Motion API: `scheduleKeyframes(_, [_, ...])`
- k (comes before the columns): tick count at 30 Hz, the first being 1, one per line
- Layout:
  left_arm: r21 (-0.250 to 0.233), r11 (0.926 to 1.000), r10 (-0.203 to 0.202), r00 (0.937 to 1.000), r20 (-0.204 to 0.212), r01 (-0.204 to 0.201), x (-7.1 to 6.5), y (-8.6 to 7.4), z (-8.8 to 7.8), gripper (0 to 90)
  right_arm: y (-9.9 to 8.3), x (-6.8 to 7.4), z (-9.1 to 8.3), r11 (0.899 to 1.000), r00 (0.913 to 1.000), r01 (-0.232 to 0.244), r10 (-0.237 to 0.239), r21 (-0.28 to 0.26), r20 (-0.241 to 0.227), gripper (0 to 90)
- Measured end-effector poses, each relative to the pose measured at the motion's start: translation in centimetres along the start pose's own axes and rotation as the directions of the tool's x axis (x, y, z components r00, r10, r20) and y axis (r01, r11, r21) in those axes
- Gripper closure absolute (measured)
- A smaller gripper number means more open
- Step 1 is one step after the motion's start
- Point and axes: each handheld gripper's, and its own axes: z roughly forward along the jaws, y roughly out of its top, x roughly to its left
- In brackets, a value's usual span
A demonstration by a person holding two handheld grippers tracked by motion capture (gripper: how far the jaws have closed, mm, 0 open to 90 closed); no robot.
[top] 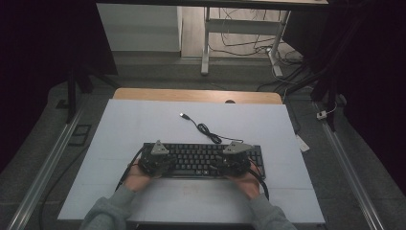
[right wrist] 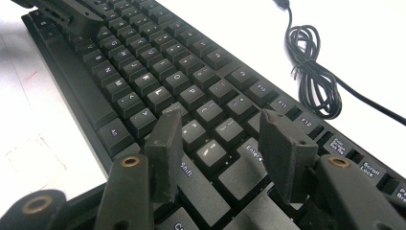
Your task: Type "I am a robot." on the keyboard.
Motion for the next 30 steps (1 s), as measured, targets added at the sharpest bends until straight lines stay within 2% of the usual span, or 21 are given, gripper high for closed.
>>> scheduleKeyframes(8, [-0.015, 0.9997, -0.017, 0.9998, -0.006, 0.017, 0.5, -0.2, -0.5, 84.8, 0.1, 0.0, 0.0, 1.0, 1.0, -0.006, 0.006, -0.012, -0.005, 51.0])
scheduleKeyframes(15, [-0.036, 0.9977, -0.057, 0.9984, -0.001, 0.057, 0.9, -0.4, -1.0, 60.4, 0.8, 0.3, 0.3, 1.0, 0.9998, -0.001, 0.001, -0.021, -0.019, 51.1])
scheduleKeyframes(19, [-0.037, 0.997, -0.068, 0.9977, 0.0, 0.068, 0.9, -0.4, -1.0, 53.7, 1.3, 0.6, 0.9, 1.0, 0.9996, -0.001, 0.001, -0.03, -0.027, 52.5])
scheduleKeyframes(23, [-0.038, 0.9965, -0.075, 0.9972, -0.004, 0.074, 0.9, -0.4, -1.0, 50.1, 2.1, 0.8, 1.6, 0.999, 0.9986, 0.003, -0.004, -0.034, -0.053, 60.5])
scheduleKeyframes(29, [-0.037, 0.9955, -0.088, 0.9961, -0.007, 0.088, 1.1, -0.4, -1.1, 47.0, 3.1, 1.2, 2.8, 0.999, 0.9942, 0.028, -0.03, -0.02, -0.103, 88.9])
scheduleKeyframes(30, [-0.037, 0.9953, -0.09, 0.9959, -0.007, 0.089, 1.1, -0.4, -1.1, 46.6, 3.3, 1.2, 3.0, 0.999, 0.9942, 0.032, -0.033, -0.011, -0.102, 89.6])
